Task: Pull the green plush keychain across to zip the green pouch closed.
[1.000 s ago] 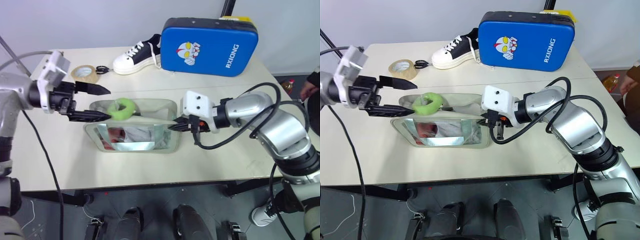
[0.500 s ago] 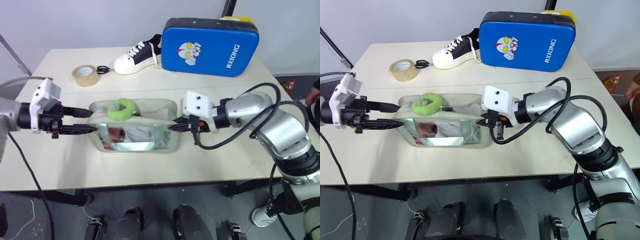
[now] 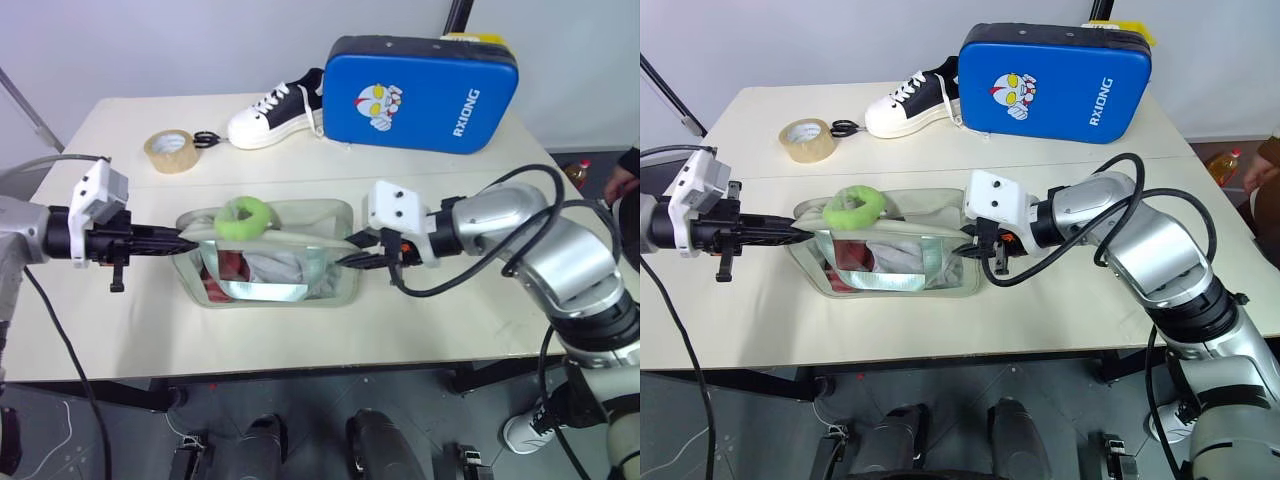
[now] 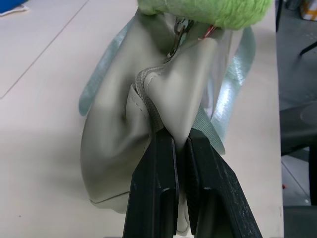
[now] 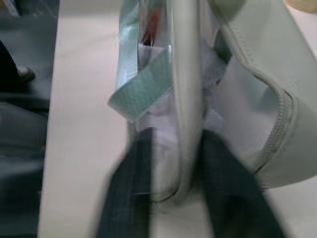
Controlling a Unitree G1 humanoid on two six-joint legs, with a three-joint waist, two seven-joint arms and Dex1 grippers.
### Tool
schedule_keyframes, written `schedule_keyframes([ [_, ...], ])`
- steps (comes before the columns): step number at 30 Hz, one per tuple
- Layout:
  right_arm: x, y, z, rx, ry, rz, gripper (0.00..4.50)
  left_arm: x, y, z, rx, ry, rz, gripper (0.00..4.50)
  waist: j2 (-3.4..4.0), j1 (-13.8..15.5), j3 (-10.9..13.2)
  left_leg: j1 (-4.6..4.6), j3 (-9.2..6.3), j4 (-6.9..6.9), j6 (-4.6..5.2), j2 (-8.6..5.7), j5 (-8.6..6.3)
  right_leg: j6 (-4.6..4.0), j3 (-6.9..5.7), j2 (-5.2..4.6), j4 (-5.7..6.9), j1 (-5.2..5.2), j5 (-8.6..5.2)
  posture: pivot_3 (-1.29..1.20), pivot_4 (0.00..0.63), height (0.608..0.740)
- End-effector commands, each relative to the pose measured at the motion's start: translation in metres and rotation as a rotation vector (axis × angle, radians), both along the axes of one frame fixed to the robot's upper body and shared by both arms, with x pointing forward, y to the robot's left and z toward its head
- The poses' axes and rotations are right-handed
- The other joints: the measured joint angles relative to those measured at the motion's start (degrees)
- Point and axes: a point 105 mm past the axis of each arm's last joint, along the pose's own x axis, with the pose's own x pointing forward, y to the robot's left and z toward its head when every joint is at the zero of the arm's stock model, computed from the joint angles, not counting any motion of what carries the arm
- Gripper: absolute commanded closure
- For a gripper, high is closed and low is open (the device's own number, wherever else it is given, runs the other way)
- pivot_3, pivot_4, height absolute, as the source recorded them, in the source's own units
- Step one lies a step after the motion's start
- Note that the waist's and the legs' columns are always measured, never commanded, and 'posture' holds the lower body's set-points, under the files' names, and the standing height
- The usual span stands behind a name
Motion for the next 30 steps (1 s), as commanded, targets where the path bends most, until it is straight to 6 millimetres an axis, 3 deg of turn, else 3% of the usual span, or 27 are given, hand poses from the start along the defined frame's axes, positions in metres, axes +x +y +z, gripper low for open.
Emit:
schedule_keyframes([
  [1,-0.011,-0.002,0.04,0.074,-0.076,0.057,1.39,-0.002,-0.001,0.006,0.012,-0.032,-0.007,4.5,0.0,0.01,0.0,0.0,0.0,0.01,0.0,0.0,0.0,0.0,0.0,0.0,0.0,0.01,0.0,0.0,0.15,0.739],
  [4,-0.013,0.004,0.07,0.175,-0.103,0.087,0.01,-0.003,-0.002,0.005,0.013,-0.031,-0.007,4.5,0.01,-0.12,0.0,0.01,0.0,0.0,0.0,0.01,0.0,0.0,0.0,0.0,0.0,0.01,0.0,0.0,0.15,0.739],
  [6,-0.012,0.026,0.085,0.239,-0.109,0.124,0.01,-0.004,-0.003,0.005,0.013,-0.032,-0.009,4.5,0.03,-0.3,-0.01,0.03,0.01,-0.02,0.0,0.02,0.0,0.0,0.0,0.02,0.0,0.01,0.0,0.0,0.15,0.739],
  [8,-0.01,0.045,0.088,0.258,-0.131,0.15,0.01,-0.006,-0.005,0.005,0.01,-0.034,-0.012,4.5,0.04,-0.18,-0.01,0.09,0.05,-0.06,0.0,0.04,0.0,-0.03,0.04,0.03,0.03,0.0,0.02,0.0,0.15,0.739],
  [12,-0.007,0.081,0.078,0.234,-0.174,0.204,0.01,-0.006,-0.007,0.006,0.008,-0.041,-0.008,4.5,0.02,0.02,-0.02,0.04,-0.02,-0.02,0.0,0.03,0.0,-0.03,0.02,0.02,0.01,0.01,0.02,0.0,0.15,0.739],
  [18,-0.004,0.101,0.057,0.206,-0.157,0.277,0.01,-0.006,-0.005,0.008,0.014,-0.051,0.006,4.5,0.02,-0.11,-0.02,0.01,-0.01,0.02,-0.01,-0.05,0.0,-0.02,0.0,-0.06,0.01,0.0,0.02,0.0,0.15,0.739],
  [21,-0.001,0.108,0.049,0.162,-0.196,0.27,0.91,-0.007,-0.003,0.009,0.017,-0.055,0.01,4.5,0.02,-0.14,-0.02,0.02,-0.02,0.01,-0.01,-0.03,0.01,-0.02,-0.01,-0.03,0.02,-0.02,0.02,0.0,0.15,0.739],
  [28,0.007,0.114,0.043,0.122,-0.23,0.234,4.45,-0.006,-0.002,0.008,0.017,-0.062,0.021,4.5,0.02,-0.13,-0.02,0.01,-0.03,0.0,-0.01,-0.03,0.01,-0.02,-0.01,-0.03,0.02,-0.03,0.02,0.0,0.15,0.739],
  [30,0.009,0.114,0.044,0.124,-0.235,0.222,4.45,-0.006,-0.002,0.008,0.016,-0.063,0.02,4.5,0.02,-0.13,-0.02,0.01,-0.03,0.0,-0.01,-0.03,0.01,-0.02,-0.01,-0.03,0.02,-0.03,0.02,0.0,0.15,0.739],
])
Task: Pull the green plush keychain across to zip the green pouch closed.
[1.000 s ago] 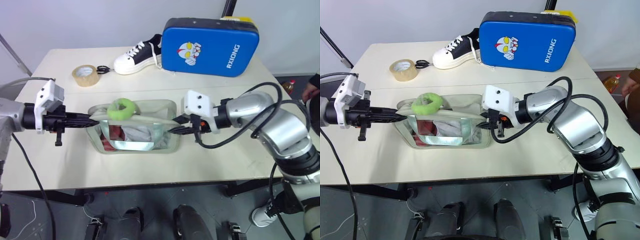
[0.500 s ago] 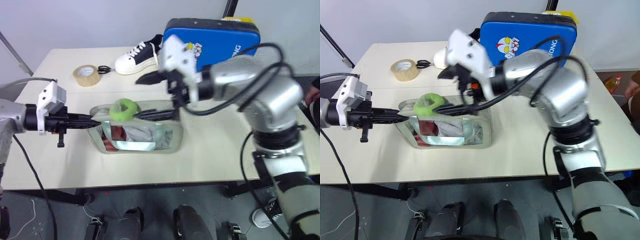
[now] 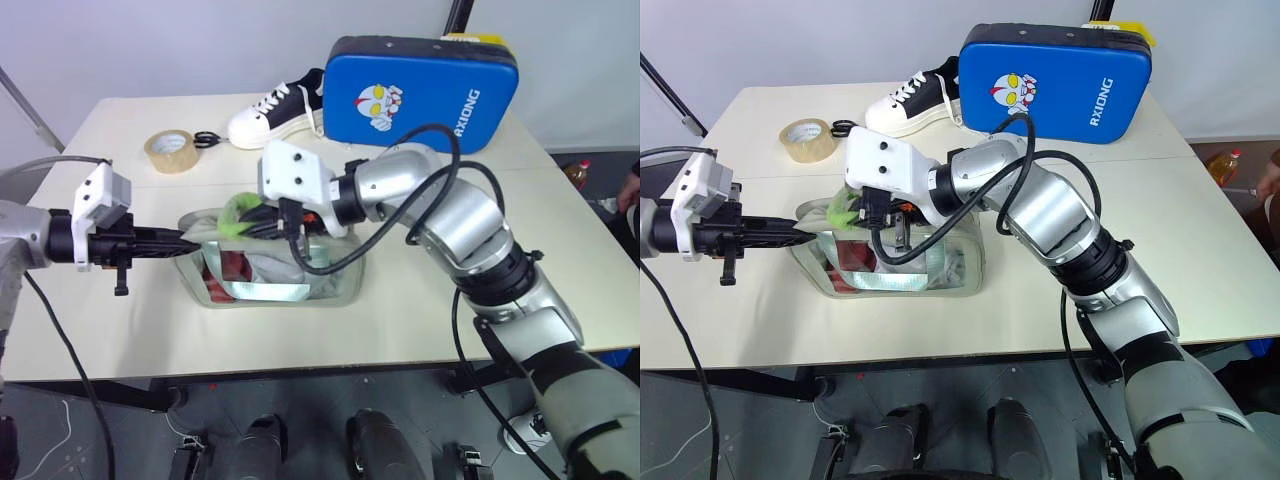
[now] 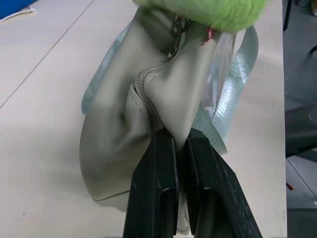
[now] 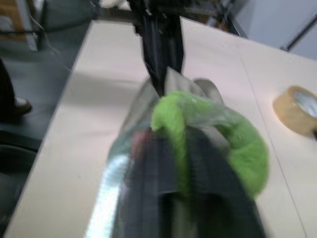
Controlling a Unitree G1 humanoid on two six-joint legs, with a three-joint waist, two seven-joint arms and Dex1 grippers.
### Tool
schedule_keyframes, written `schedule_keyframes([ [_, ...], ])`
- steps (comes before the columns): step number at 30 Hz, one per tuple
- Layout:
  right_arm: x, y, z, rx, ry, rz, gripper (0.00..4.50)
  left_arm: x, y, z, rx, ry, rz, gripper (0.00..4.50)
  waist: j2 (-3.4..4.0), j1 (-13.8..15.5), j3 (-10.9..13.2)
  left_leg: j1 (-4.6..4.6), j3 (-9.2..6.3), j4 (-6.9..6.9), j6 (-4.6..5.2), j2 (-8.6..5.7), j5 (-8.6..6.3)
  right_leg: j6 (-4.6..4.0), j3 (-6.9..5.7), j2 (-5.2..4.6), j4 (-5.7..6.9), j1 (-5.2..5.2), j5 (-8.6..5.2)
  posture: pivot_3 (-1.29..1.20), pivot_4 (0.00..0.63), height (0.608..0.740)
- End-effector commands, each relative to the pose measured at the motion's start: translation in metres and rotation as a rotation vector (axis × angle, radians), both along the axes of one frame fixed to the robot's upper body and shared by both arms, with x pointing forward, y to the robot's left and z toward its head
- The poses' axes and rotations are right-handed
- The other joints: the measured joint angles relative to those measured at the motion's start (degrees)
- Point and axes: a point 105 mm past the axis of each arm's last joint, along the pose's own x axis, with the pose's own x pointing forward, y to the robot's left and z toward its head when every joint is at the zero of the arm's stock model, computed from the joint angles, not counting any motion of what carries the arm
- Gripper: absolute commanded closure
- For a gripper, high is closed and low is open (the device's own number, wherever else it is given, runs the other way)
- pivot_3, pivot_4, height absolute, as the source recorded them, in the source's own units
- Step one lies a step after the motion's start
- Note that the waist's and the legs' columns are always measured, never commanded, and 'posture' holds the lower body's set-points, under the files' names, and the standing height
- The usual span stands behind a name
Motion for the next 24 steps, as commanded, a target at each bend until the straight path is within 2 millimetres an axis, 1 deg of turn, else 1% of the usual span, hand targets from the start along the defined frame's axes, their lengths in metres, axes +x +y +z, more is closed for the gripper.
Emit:
schedule_keyframes([
  [1,-0.002,0.003,0.012,0.02,-0.048,0.005,4.45,-0.001,0.002,0.009,0.005,-0.043,0.003,4.5,0.0,-0.01,0.0,0.0,0.0,0.0,0.0,0.0,0.0,0.0,0.0,0.0,0.0,0.0,0.0,0.0,0.15,0.739],
  [6,0.002,-0.01,0.022,0.063,-0.004,-0.026,4.45,0.0,0.003,0.008,0.005,-0.043,0.004,4.5,0.0,0.0,0.0,0.0,0.0,-0.01,0.0,0.0,0.0,0.0,0.0,0.0,0.0,0.0,0.0,0.0,0.15,0.739],
  [9,0.008,-0.037,0.03,0.082,0.013,-0.082,4.45,0.0,0.003,0.007,0.004,-0.042,0.006,4.5,0.0,0.14,0.0,0.0,0.0,0.0,0.0,0.0,0.0,0.0,0.0,-0.01,0.0,0.0,0.0,0.0,0.15,0.739],
  [10,0.012,-0.048,0.031,0.081,0.008,-0.113,4.45,0.0,0.004,0.007,0.005,-0.041,0.006,4.5,0.0,0.23,0.0,0.0,0.0,0.01,0.0,-0.01,0.0,0.0,0.0,-0.02,0.0,0.01,0.0,0.0,0.15,0.739],
  [12,0.02,-0.078,0.031,0.076,0.006,-0.207,4.45,0.001,0.006,0.006,0.006,-0.038,0.012,4.5,-0.01,0.34,0.0,-0.01,0.0,0.01,0.0,-0.02,0.0,0.0,-0.01,-0.04,-0.03,0.04,0.0,0.0,0.15,0.739],
  [14,0.024,-0.103,0.029,0.07,0.013,-0.279,4.45,0.001,0.007,0.006,0.006,-0.035,0.018,4.5,-0.01,0.32,0.0,0.0,0.03,0.0,0.01,-0.03,0.0,0.0,-0.01,-0.04,-0.03,0.04,0.0,0.0,0.15,0.739],
  [15,0.024,-0.111,0.028,0.066,0.017,-0.301,4.45,0.001,0.008,0.006,0.006,-0.034,0.019,4.5,-0.01,0.29,0.0,0.0,0.04,-0.01,0.01,-0.03,-0.01,0.0,-0.01,-0.04,-0.03,0.03,0.0,0.0,0.15,0.739],
  [16,0.025,-0.12,0.026,0.058,0.018,-0.33,4.45,0.0,0.008,0.005,0.006,-0.033,0.021,4.5,0.0,0.13,0.01,0.0,0.05,-0.02,0.01,-0.03,-0.01,0.0,-0.01,-0.03,-0.03,0.03,0.0,0.0,0.15,0.739],
  [17,0.028,-0.137,0.019,0.04,0.028,-0.387,4.45,0.001,0.009,0.005,0.003,-0.033,0.026,4.5,0.01,0.0,0.01,0.0,0.06,-0.03,0.01,-0.03,-0.01,0.0,0.0,-0.02,-0.03,0.02,0.0,0.0,0.15,0.739],
  [20,0.034,-0.176,0.004,-0.011,0.04,-0.541,4.45,0.001,0.01,0.004,0.0,-0.032,0.035,4.5,0.01,0.12,0.01,0.02,0.1,-0.05,0.03,-0.01,-0.02,0.0,0.02,0.0,-0.03,0.02,0.0,0.0,0.15,0.739],
  [21,0.036,-0.187,0.002,-0.019,0.036,-0.584,4.45,0.0,0.01,0.004,-0.002,-0.03,0.036,4.5,0.01,0.11,0.01,0.02,0.1,-0.05,0.03,-0.02,-0.02,0.0,0.02,0.0,-0.03,0.02,0.0,0.0,0.15,0.739],
  [24,0.045,-0.231,-0.003,-0.059,-0.001,-0.77,4.45,0.0,0.011,0.003,-0.005,-0.026,0.044,4.5,0.01,0.06,0.01,0.03,0.15,-0.02,0.03,-0.02,-0.02,0.0,0.05,-0.01,-0.02,0.03,0.0,0.0,0.15,0.739],
])
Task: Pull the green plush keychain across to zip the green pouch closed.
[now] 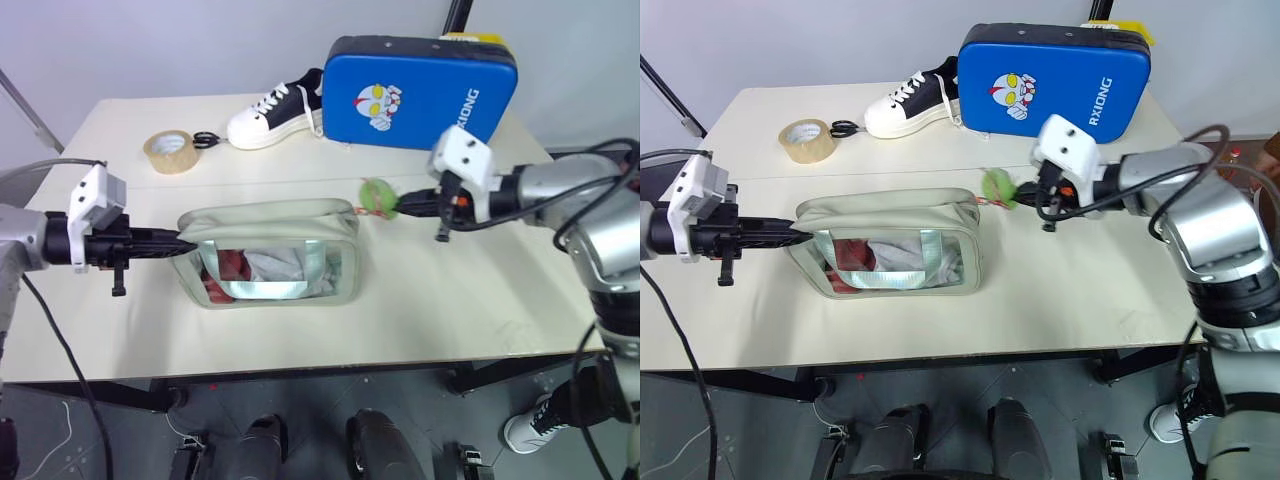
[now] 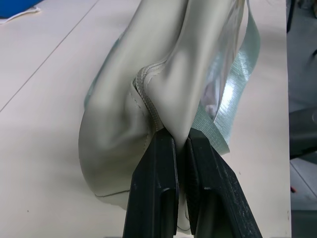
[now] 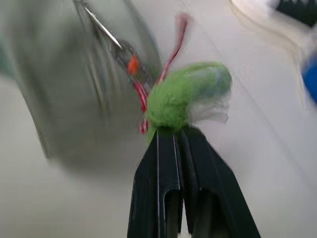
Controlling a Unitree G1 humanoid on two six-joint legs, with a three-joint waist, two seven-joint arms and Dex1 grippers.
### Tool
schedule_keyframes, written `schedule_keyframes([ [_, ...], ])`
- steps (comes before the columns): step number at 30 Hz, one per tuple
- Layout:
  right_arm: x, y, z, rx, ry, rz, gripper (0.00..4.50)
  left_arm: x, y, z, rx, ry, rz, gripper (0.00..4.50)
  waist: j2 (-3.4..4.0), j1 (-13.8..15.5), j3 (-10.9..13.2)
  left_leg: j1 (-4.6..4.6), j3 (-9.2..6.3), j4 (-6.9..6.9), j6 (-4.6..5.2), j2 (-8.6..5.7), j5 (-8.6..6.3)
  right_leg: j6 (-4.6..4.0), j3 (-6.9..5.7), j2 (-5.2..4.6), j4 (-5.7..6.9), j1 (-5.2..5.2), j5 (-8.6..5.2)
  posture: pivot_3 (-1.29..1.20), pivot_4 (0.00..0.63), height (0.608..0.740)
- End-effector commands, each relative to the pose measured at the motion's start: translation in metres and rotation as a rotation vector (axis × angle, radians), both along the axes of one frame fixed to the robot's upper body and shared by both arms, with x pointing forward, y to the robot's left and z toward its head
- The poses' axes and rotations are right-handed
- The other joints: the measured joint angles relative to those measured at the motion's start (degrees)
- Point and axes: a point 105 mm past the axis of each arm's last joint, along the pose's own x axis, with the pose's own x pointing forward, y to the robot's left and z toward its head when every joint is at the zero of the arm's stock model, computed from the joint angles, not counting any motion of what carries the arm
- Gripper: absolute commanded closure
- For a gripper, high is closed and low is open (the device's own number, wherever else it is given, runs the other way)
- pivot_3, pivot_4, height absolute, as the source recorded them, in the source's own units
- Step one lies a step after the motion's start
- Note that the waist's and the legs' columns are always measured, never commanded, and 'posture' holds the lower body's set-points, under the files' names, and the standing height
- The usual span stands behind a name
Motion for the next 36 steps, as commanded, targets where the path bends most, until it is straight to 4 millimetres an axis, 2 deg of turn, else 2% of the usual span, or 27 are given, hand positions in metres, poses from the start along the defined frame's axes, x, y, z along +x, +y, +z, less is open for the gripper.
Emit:
schedule_keyframes([
  [1,0.009,-0.048,0.016,-0.057,-0.109,-0.205,4.45,-0.002,0.006,0.006,0.004,-0.024,0.028,4.5,0.0,0.06,0.0,0.0,0.01,0.0,0.0,0.0,0.0,0.0,0.0,0.0,0.0,0.0,0.0,0.0,0.15,0.739],
  [4,0.008,-0.077,0.007,-0.123,-0.107,-0.305,4.45,-0.002,0.007,0.005,0.003,-0.022,0.036,4.5,0.01,0.02,0.0,0.01,0.04,0.0,0.0,0.01,0.0,0.0,0.03,0.0,0.0,0.0,0.0,0.0,0.15,0.739],
  [6,0.004,-0.083,-0.006,-0.167,-0.085,-0.321,4.45,-0.002,0.008,0.005,-0.002,-0.021,0.041,4.5,0.01,0.13,0.0,0.01,0.04,-0.02,0.0,0.03,0.0,0.0,0.03,0.0,0.0,0.0,0.0,0.0,0.15,0.739],
  [8,-0.003,-0.074,-0.023,-0.183,-0.042,-0.275,4.45,-0.002,0.007,0.005,-0.003,-0.02,0.043,4.5,0.0,0.19,0.0,0.0,0.07,-0.02,0.0,0.0,0.0,0.0,0.04,-0.02,-0.01,0.0,0.0,0.0,0.15,0.739],
  [10,-0.012,-0.054,-0.045,-0.211,0.002,-0.187,4.45,-0.002,0.006,0.005,-0.005,-0.019,0.041,4.5,0.01,-0.09,0.0,0.01,0.07,-0.02,0.0,0.02,0.0,0.0,0.05,0.03,-0.01,0.0,0.0,0.0,0.15,0.739],
  [14,-0.017,-0.023,-0.062,-0.168,0.026,-0.109,4.45,-0.001,0.006,0.006,-0.003,-0.02,0.04,4.5,0.03,-0.14,0.01,0.07,0.13,-0.02,0.01,0.13,-0.01,-0.12,0.17,0.32,0.0,0.0,0.07,0.0,0.15,0.739],
  [16,-0.016,-0.012,-0.06,-0.128,0.019,-0.09,4.45,-0.001,0.005,0.007,0.002,-0.02,0.035,4.5,0.03,0.04,0.01,0.06,0.09,0.0,0.01,0.15,-0.01,-0.14,0.16,0.35,0.02,0.0,0.08,0.0,0.15,0.739],
  [18,-0.012,-0.01,-0.051,-0.081,0.003,-0.098,4.45,-0.001,0.005,0.009,0.005,-0.022,0.034,4.5,0.03,0.1,0.01,0.04,0.08,0.03,0.01,0.14,-0.01,-0.14,0.16,0.33,0.02,0.0,0.08,0.0,0.15,0.739],
  [21,-0.012,-0.013,-0.025,0.0,-0.03,-0.081,4.45,-0.001,0.005,0.009,0.01,-0.023,0.022,4.5,0.03,0.26,0.01,0.02,0.08,0.02,0.01,0.13,-0.01,-0.14,0.16,0.31,-0.01,0.0,0.08,0.0,0.15,0.739],
  [25,-0.026,-0.006,0.002,0.079,-0.049,0.043,4.45,-0.002,-0.001,0.011,0.012,-0.025,-0.012,4.5,0.03,0.44,0.01,0.02,0.08,0.01,0.01,0.14,-0.01,-0.14,0.15,0.32,-0.02,0.0,0.08,0.0,0.15,0.739],
  [26,-0.029,-0.004,0.006,0.098,-0.037,0.065,4.21,-0.002,-0.002,0.012,0.01,-0.021,-0.019,4.5,0.02,0.47,0.01,0.03,0.08,0.0,0.01,0.14,-0.01,-0.13,0.15,0.32,-0.02,0.01,0.08,0.0,0.15,0.739],
  [29,-0.037,0.001,0.009,0.112,-0.009,0.128,3.19,-0.002,-0.005,0.014,0.004,0.008,-0.034,3.37,0.01,0.5,0.02,0.03,0.08,0.01,0.01,0.14,-0.01,-0.14,0.15,0.32,-0.02,0.01,0.08,0.0,0.15,0.739],
  [32,-0.038,0.003,0.005,0.104,0.002,0.141,1.53,0.002,-0.008,0.026,-0.008,-0.022,-0.029,1.79,0.0,0.58,0.02,0.02,0.08,0.03,0.01,0.12,-0.01,-0.14,0.15,0.33,-0.02,0.01,0.08,0.0,0.15,0.739],
  [35,-0.036,0.001,0.006,0.11,0.0,0.132,0.0,-0.002,-0.005,0.04,-0.025,-0.034,-0.022,0.22,0.0,0.68,0.02,0.02,0.08,0.05,0.01,0.11,-0.01,-0.13,0.15,0.32,-0.02,0.02,0.08,0.0,0.15,0.739],
  [36,-0.036,0.001,0.006,0.111,0.0,0.131,0.0,-0.004,-0.003,0.042,-0.027,-0.032,-0.022,0.05,0.01,0.62,0.02,0.02,0.08,0.04,0.01,0.12,-0.01,-0.13,0.15,0.32,-0.02,0.02,0.08,0.0,0.15,0.739],
])
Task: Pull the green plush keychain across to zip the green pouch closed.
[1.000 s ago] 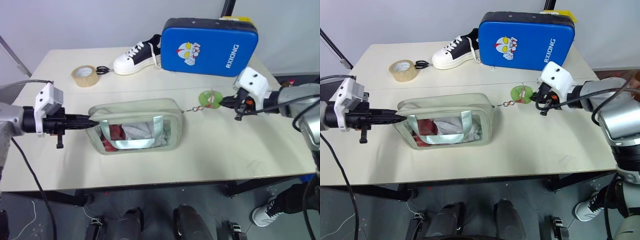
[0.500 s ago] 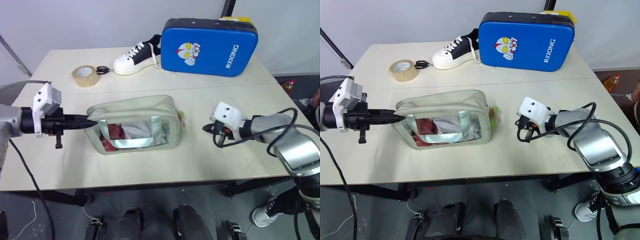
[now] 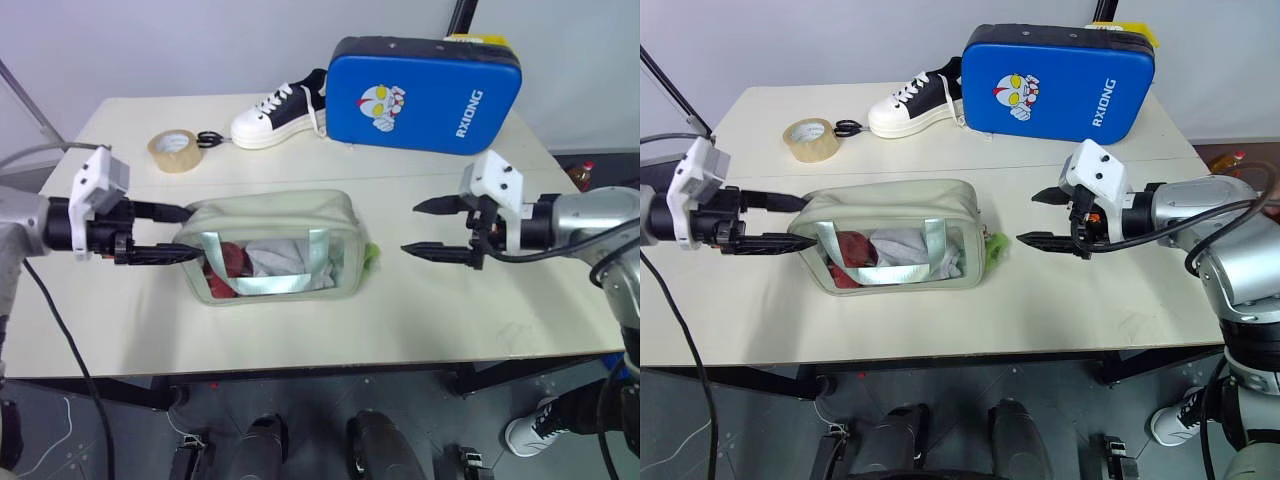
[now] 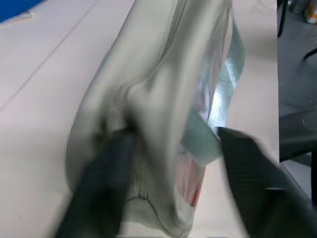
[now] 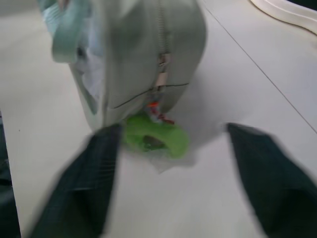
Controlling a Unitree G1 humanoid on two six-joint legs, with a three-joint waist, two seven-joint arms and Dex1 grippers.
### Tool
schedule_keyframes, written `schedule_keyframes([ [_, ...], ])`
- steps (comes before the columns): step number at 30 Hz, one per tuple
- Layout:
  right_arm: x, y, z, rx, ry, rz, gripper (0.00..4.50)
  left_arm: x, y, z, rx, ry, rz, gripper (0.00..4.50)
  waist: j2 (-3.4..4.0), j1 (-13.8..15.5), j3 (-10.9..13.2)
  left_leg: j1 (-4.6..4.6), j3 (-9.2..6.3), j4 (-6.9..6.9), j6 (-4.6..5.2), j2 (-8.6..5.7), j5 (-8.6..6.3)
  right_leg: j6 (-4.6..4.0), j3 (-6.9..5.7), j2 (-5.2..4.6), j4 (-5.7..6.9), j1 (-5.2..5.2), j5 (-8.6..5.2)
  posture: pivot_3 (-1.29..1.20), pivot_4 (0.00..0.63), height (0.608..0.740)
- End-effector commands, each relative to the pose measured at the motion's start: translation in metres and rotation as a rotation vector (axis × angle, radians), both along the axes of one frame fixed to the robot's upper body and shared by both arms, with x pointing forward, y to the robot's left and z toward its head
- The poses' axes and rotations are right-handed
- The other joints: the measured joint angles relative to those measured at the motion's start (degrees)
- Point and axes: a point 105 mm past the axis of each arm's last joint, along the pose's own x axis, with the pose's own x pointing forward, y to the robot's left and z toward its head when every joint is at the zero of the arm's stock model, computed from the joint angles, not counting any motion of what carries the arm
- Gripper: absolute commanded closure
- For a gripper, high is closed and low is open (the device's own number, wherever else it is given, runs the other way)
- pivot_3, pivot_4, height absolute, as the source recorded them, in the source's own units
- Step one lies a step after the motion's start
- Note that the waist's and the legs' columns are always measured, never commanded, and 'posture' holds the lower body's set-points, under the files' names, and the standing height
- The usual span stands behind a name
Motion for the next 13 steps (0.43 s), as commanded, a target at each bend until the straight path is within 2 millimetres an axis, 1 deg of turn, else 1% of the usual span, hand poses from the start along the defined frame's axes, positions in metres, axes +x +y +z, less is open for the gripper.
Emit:
schedule_keyframes([
  [1,-0.003,0.0,0.013,0.005,-0.053,0.01,0.0,-0.009,0.008,0.023,-0.016,-0.04,0.014,0.05,0.0,-0.22,0.0,0.0,0.0,-0.01,0.0,0.0,0.0,0.0,0.0,0.0,0.0,-0.01,0.0,0.0,0.15,0.739],
  [5,-0.004,-0.007,0.013,0.003,-0.069,-0.008,0.0,-0.014,0.026,0.042,-0.067,-0.104,0.108,0.05,0.0,-0.48,0.0,0.0,-0.01,-0.04,0.0,0.04,0.0,0.0,0.0,0.03,0.0,-0.03,0.0,0.0,0.15,0.739],
  [7,-0.003,-0.012,0.014,0.004,-0.081,-0.023,0.0,-0.016,0.034,0.045,-0.081,-0.117,0.149,0.05,0.0,-0.57,0.0,0.01,0.0,-0.04,0.0,0.04,0.0,0.0,0.0,0.02,0.0,-0.02,0.0,0.0,0.15,0.739],
  [10,-0.003,-0.016,0.015,0.011,-0.094,-0.025,0.0,-0.018,0.04,0.039,-0.09,-0.119,0.19,0.05,0.01,-0.55,0.0,0.01,-0.01,-0.04,0.0,0.05,0.0,0.0,0.0,0.01,0.0,-0.02,0.0,0.0,0.15,0.739],
  [13,-0.003,-0.021,0.013,0.003,-0.096,-0.03,0.0,-0.018,0.039,0.029,-0.093,-0.112,0.211,0.05,0.01,-0.5,0.0,0.01,-0.01,-0.03,0.0,0.06,0.0,0.0,0.01,0.0,0.01,-0.02,0.0,0.0,0.15,0.739],
])
